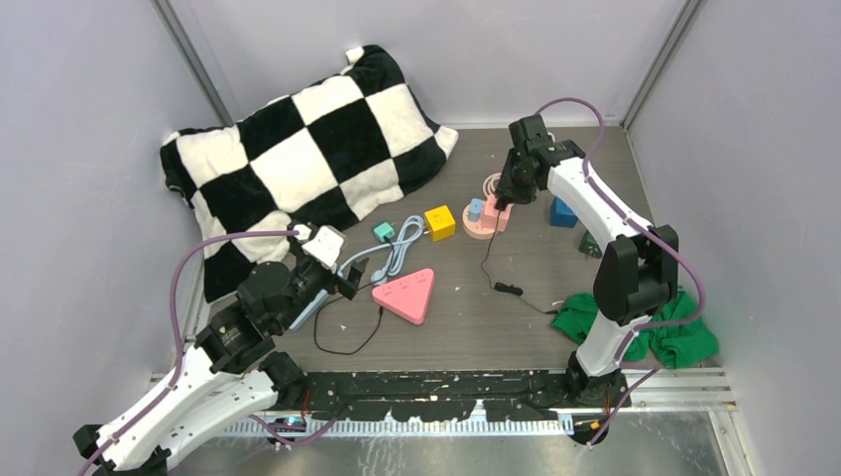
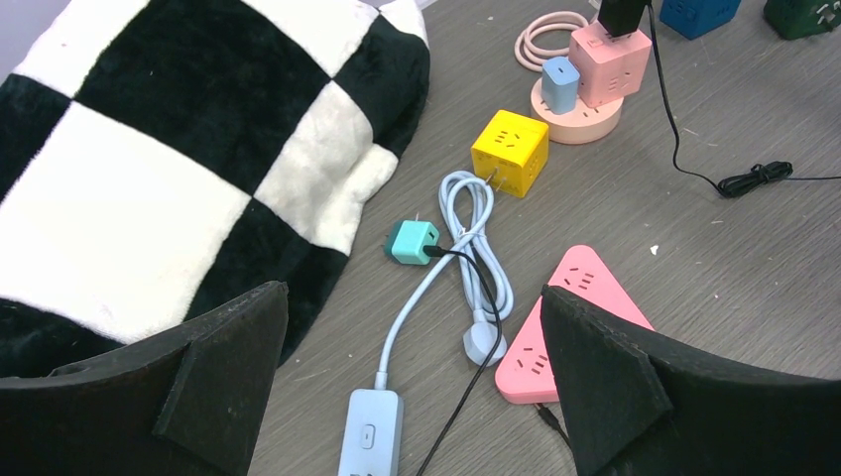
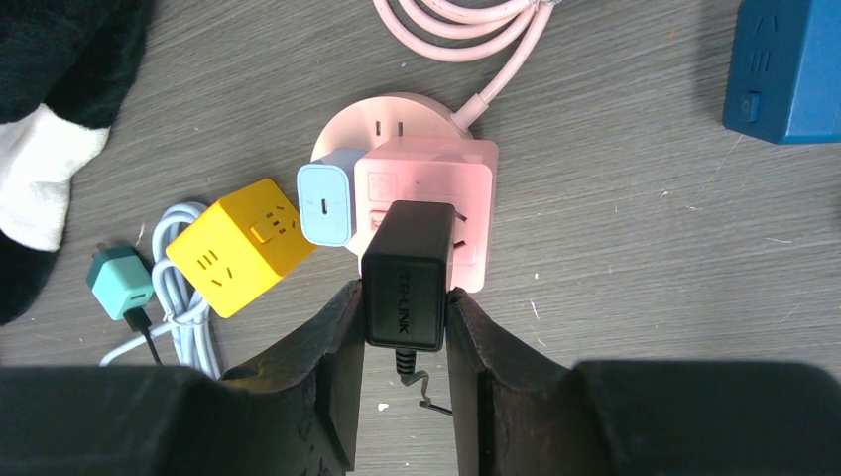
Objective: Insert the plug
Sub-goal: Insert the plug into the socket.
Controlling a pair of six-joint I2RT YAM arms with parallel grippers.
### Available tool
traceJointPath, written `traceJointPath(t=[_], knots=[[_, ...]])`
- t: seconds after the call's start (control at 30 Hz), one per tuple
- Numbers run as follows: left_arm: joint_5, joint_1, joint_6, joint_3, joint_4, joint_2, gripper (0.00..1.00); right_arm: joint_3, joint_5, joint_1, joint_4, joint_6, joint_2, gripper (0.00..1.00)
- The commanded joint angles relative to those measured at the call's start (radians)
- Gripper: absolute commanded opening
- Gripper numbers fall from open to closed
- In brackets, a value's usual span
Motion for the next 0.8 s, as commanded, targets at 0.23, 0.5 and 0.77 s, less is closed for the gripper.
traceJointPath(t=[0.23,0.5,0.77], knots=[[0.011,-0.001,0.006,-0.003,0.028,-0.013,0.99,0.014,0.013,-0.005,-0.054,0.033,0.059,0.01],[0.013,-0.001,0.007,-0.003,0.027,-0.009,0.99,-0.007,0.033,-0.005,-0.083,0.021,0.143,0.01],[0.014,-0.001,0.009,-0.006,0.031,-0.009,0.99,-0.043,0.078,0.001,-0.099,-0.001,0.168,0.01]])
